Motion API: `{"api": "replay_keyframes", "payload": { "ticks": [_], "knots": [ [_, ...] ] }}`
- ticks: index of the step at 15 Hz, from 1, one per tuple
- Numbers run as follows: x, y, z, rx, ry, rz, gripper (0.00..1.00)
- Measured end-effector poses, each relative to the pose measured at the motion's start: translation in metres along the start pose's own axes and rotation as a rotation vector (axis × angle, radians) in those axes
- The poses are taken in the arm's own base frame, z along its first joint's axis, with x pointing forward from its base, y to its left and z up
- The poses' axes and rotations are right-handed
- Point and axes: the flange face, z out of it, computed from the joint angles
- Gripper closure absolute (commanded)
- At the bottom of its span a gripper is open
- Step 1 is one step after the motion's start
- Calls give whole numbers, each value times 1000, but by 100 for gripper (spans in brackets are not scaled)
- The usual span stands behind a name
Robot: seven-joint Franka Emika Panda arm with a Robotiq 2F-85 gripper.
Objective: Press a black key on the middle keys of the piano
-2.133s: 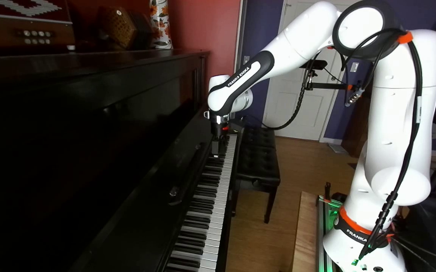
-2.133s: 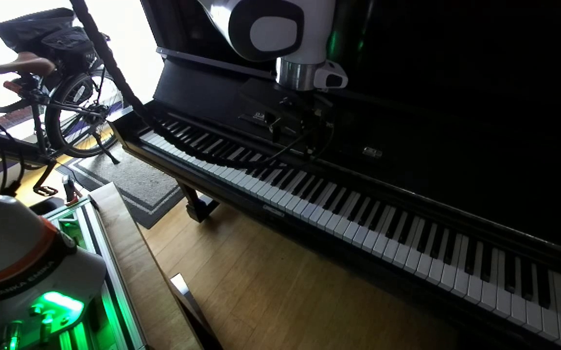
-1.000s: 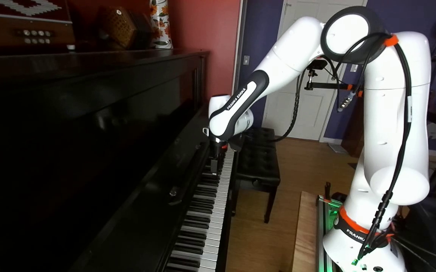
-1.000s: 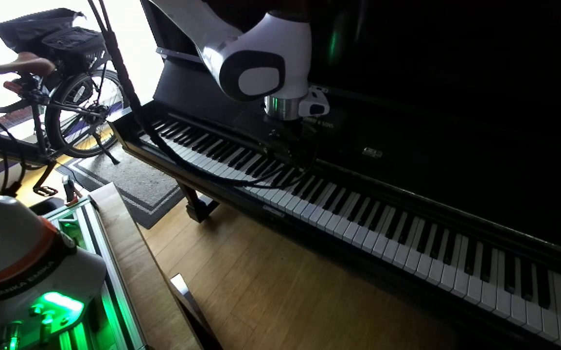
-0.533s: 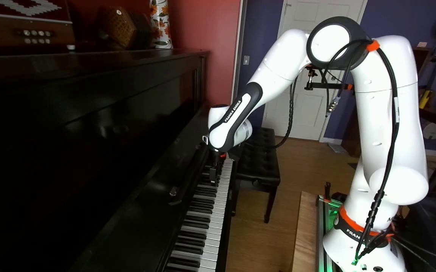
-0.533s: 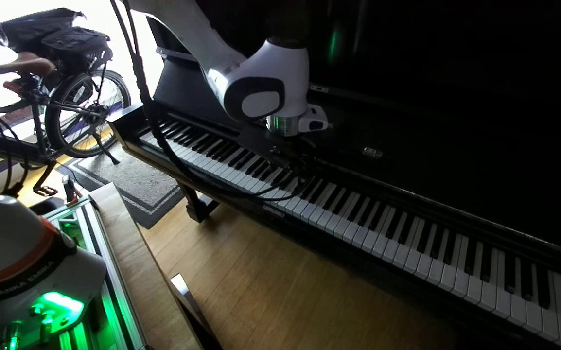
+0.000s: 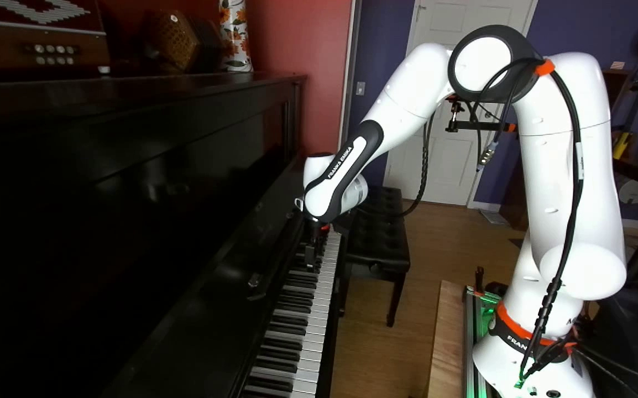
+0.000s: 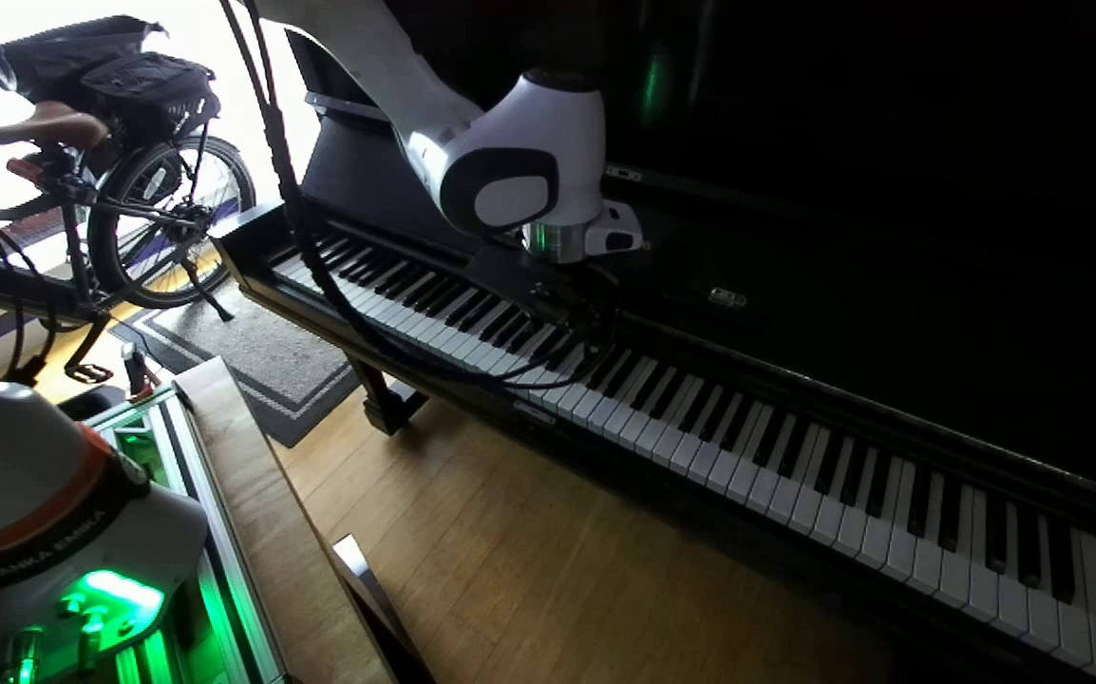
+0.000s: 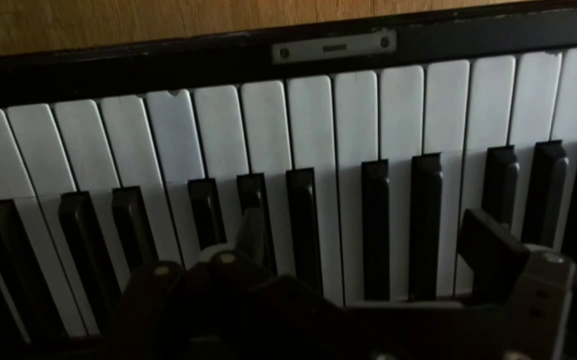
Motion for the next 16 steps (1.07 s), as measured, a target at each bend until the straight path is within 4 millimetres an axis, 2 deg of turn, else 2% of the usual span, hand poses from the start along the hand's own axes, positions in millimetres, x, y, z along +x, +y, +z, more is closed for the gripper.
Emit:
{"api": "replay_keyframes", "payload": {
  "ticks": [9, 16],
  "knots": [
    [1, 2, 10, 3, -2, 1, 98],
    [4, 9, 19, -16, 23, 2, 100]
  ]
}}
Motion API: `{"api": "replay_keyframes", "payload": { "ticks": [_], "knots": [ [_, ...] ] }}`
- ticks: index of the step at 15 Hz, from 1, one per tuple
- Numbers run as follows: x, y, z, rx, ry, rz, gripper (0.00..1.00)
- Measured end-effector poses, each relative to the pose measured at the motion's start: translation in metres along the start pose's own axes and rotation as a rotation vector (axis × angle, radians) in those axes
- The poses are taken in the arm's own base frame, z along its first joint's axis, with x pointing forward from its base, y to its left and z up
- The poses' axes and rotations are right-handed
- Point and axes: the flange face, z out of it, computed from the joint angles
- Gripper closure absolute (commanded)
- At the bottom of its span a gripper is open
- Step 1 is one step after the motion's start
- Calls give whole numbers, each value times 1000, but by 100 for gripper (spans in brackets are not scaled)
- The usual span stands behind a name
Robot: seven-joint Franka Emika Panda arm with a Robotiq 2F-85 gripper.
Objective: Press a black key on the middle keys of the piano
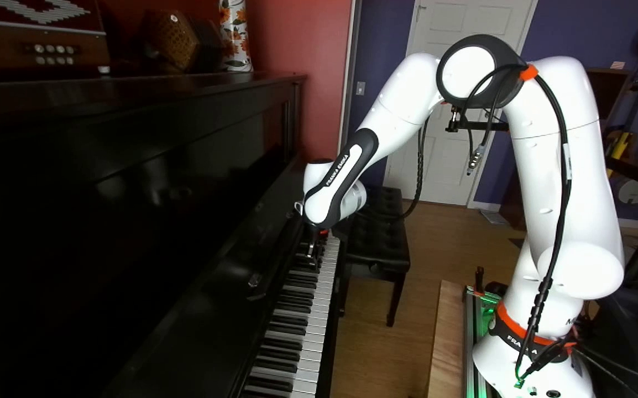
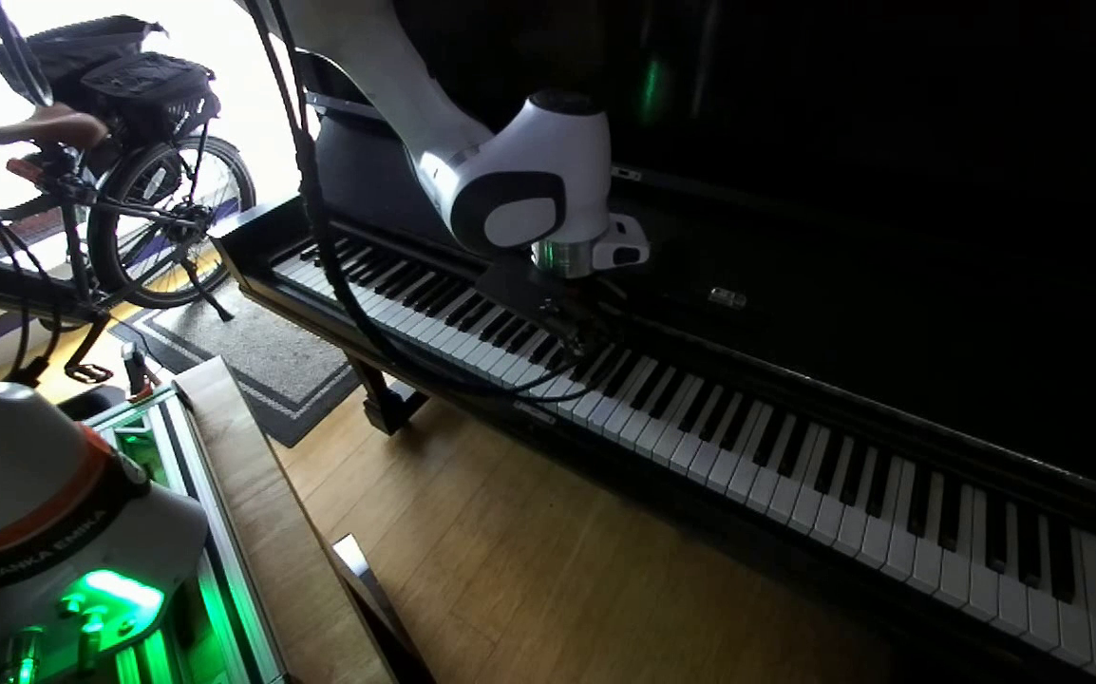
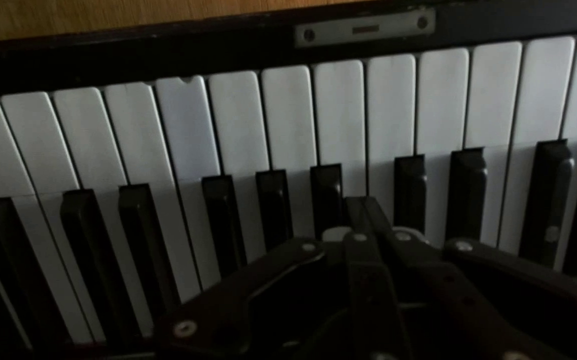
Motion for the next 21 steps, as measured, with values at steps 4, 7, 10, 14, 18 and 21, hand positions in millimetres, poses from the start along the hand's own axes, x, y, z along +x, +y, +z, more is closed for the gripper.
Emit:
{"api": "replay_keyframes", "payload": {
  "ticks": [4, 7, 10, 14, 18, 21],
  "knots": [
    [2, 2, 5, -16, 13, -16, 100],
    [2, 2, 7, -23, 12, -29, 100],
    [3, 2, 10, -27, 10, -38, 100],
    [5, 2, 14, -30, 4, -49, 100],
    [6, 3, 16, -31, 2, -51, 100],
    [6, 3, 16, -31, 2, -52, 100]
  ]
}}
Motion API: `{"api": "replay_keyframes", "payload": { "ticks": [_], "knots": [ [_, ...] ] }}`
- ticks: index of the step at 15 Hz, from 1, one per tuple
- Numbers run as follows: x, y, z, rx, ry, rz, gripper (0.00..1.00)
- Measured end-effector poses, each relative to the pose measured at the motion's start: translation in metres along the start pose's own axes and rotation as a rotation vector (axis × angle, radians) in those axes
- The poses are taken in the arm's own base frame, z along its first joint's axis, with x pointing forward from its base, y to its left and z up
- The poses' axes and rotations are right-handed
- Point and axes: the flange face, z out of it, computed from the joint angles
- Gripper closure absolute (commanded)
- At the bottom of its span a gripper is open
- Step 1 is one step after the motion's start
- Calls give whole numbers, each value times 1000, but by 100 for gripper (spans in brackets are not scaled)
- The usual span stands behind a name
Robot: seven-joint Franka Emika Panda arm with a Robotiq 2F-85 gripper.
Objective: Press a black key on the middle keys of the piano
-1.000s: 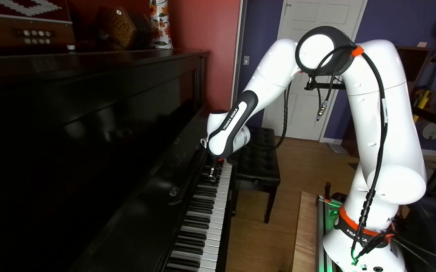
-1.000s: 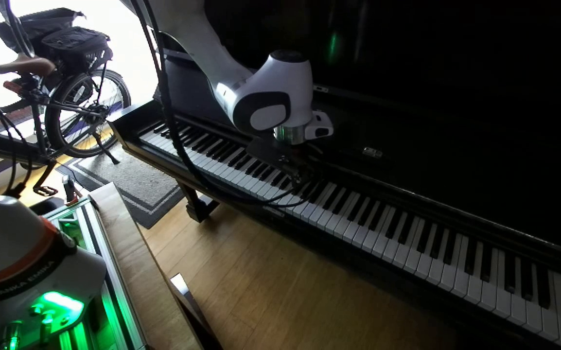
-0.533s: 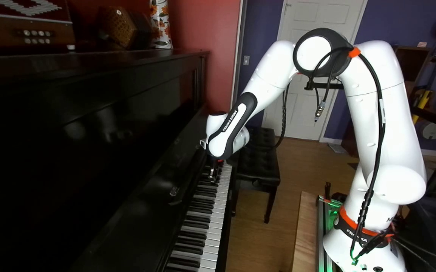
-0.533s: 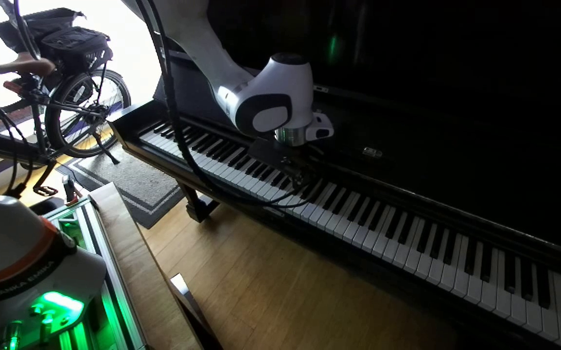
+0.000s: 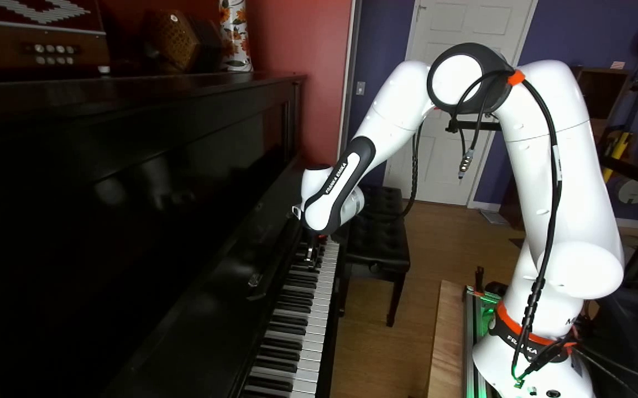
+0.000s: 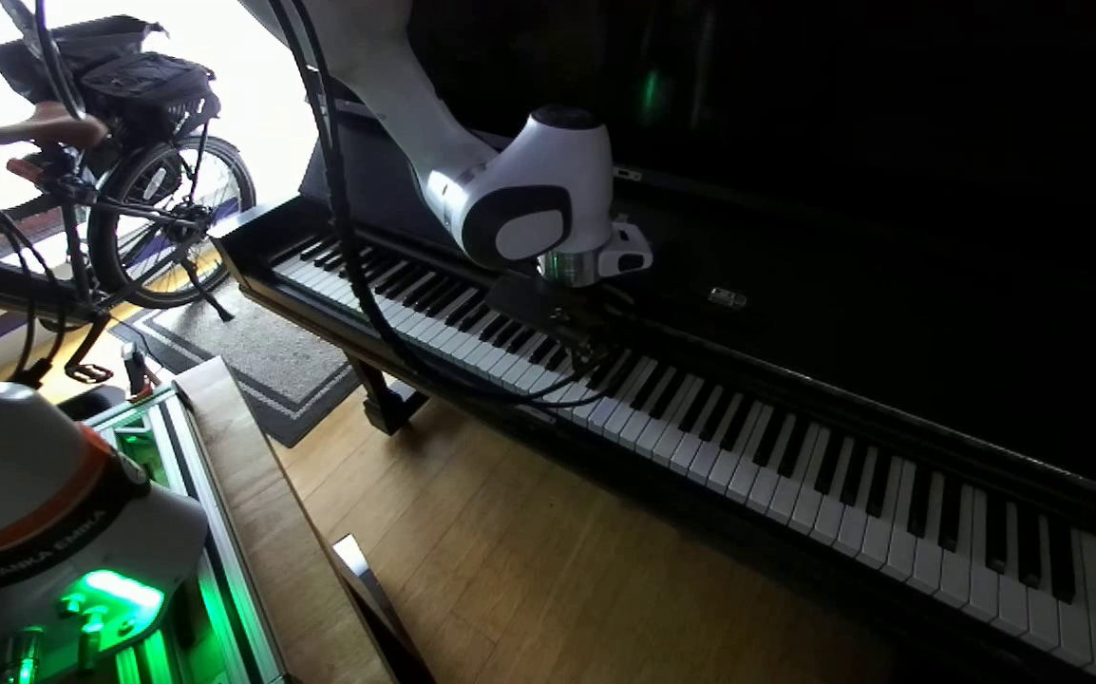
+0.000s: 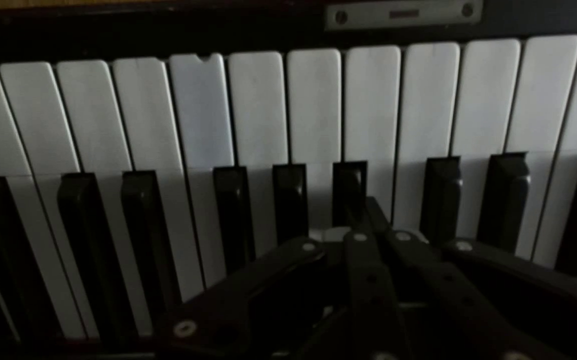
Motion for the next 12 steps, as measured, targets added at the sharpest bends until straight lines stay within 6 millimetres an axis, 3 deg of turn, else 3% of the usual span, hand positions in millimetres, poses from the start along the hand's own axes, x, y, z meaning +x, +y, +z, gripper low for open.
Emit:
{"api": "replay_keyframes", "payload": {
  "ticks": [9, 11, 12],
  "knots": [
    [2, 0, -4, -4, 8, -5, 100],
    [6, -1, -13, -12, 21, -13, 73],
    [8, -2, -18, -16, 30, -18, 66]
  ]
}}
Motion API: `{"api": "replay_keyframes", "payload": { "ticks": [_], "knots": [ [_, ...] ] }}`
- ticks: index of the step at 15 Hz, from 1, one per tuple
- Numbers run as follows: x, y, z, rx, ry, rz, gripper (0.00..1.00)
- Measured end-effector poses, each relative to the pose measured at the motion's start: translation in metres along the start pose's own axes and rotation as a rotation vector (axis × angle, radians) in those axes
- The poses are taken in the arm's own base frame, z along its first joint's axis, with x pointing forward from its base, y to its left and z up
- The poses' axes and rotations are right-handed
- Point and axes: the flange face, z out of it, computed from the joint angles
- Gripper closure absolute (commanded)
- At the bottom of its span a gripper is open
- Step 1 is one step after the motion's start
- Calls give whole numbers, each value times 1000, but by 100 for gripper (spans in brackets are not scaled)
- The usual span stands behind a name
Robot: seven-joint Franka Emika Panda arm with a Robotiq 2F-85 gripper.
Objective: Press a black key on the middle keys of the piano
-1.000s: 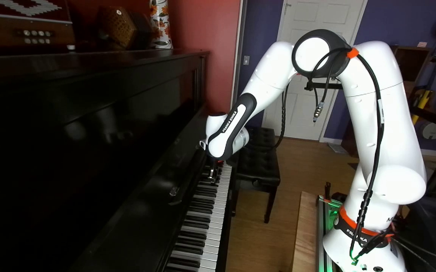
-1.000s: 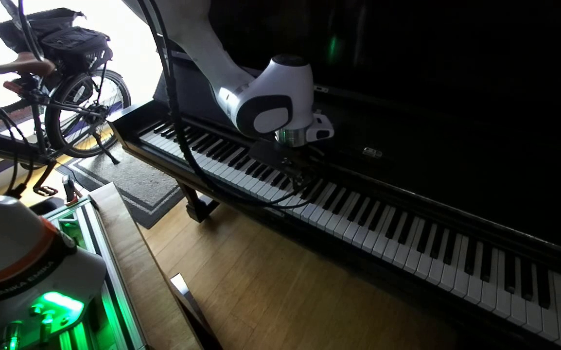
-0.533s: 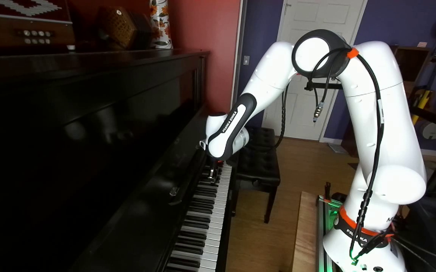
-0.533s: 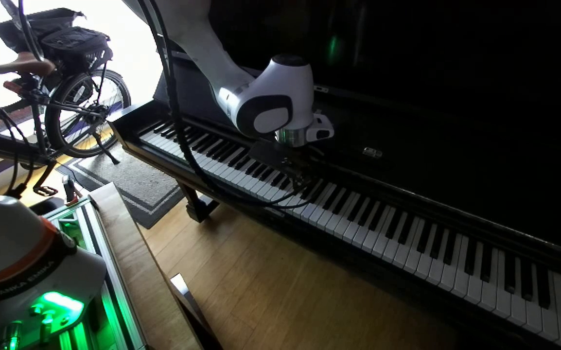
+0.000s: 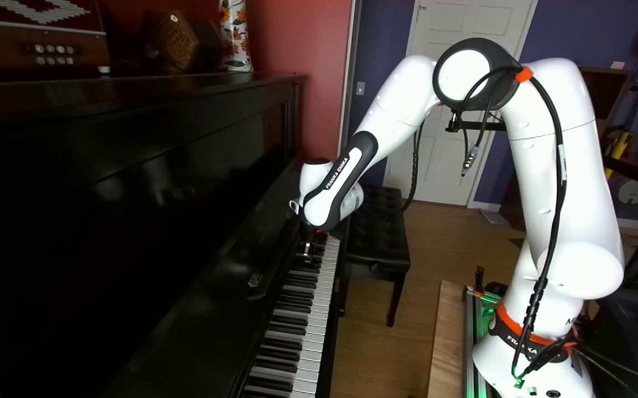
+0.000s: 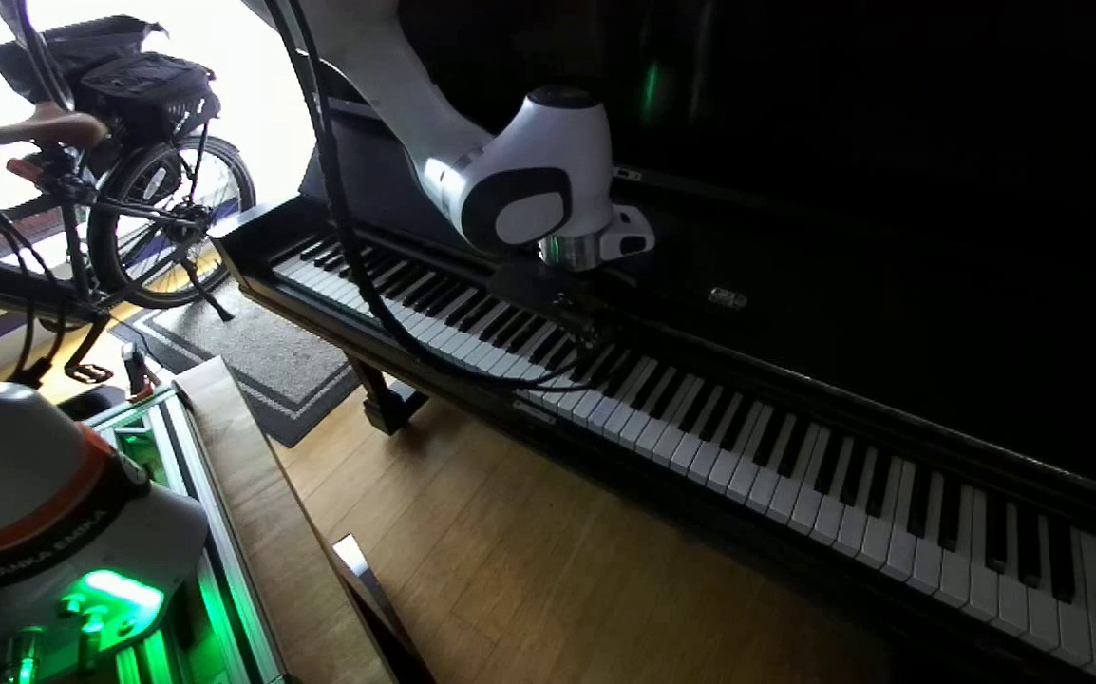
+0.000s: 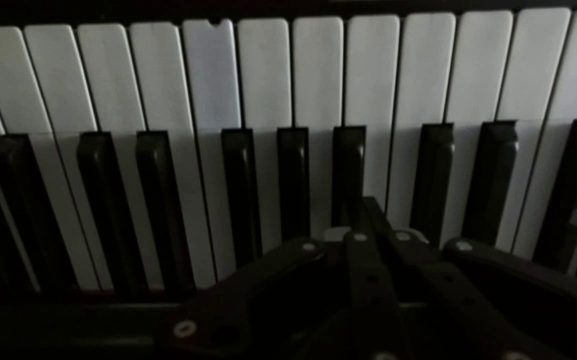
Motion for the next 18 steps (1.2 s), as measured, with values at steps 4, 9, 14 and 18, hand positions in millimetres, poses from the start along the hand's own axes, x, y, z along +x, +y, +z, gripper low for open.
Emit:
{"api": "replay_keyframes", "payload": {
  "ticks": [4, 9, 14, 18],
  "knots": [
    [6, -4, -30, -26, 40, -16, 37],
    [2, -8, -70, -53, 83, -27, 0],
    [-7, -11, -107, -58, 91, -24, 0],
    [-18, -9, -133, -46, 52, -12, 0]
  ]
}}
